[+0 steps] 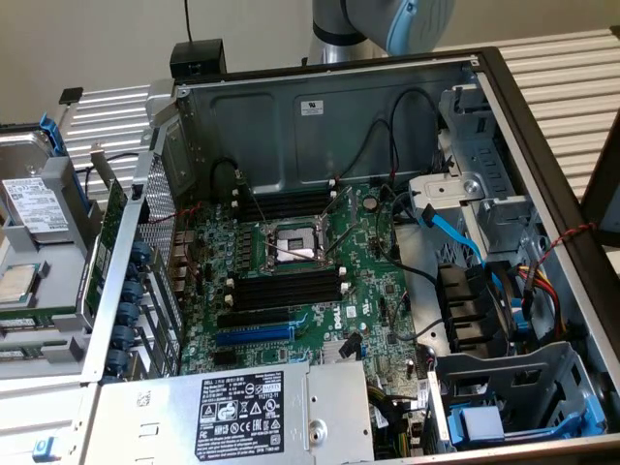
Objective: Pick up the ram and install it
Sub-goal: 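Reach for the ram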
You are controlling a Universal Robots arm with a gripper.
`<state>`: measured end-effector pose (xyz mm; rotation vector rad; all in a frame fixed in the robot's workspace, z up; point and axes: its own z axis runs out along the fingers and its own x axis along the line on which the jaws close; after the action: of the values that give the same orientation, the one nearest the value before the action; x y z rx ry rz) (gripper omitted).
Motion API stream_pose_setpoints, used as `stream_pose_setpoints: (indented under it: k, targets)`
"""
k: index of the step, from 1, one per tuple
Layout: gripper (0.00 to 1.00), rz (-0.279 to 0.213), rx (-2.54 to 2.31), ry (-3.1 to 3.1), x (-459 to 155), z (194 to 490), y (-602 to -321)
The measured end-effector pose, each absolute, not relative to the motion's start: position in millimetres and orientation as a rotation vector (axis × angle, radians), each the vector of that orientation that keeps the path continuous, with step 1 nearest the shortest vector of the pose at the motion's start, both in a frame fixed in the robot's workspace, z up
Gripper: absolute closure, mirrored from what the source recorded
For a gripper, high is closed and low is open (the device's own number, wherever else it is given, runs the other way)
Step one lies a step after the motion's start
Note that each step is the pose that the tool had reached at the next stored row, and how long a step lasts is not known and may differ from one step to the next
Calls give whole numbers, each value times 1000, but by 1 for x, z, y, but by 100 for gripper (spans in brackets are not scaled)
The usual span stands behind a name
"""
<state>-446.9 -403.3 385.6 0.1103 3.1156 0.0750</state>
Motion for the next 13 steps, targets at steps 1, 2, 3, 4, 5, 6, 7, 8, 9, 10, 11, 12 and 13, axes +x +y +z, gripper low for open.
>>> stream_pose_setpoints:
  k: [1, 2, 3, 4, 5, 6, 7, 8, 9, 10, 11, 12, 13]
  targets:
    - [89, 75, 110, 3116, -449, 385, -403]
    - [89, 75, 110, 3116, -451, 385, -403]
    - [89, 75, 110, 3116, -452, 385, -403]
    - [89, 75, 110, 3116, -453, 385, -403]
    - [89, 75, 110, 3116, -455, 384, -403]
    - [89, 75, 110, 3116, -456, 384, -403]
    - [89, 75, 110, 3116, -457, 384, -403]
    - [89, 75, 110, 3116, -458, 384, -403]
    - [89, 75, 110, 3116, -459, 384, -403]
    - [89, 75, 110, 3116, -460, 384, -403]
    - [89, 75, 110, 3116, -461, 384, -403]
    - [89, 75, 110, 3116, -462, 384, -403]
    - [89, 75, 110, 3116, -462, 384, -403]
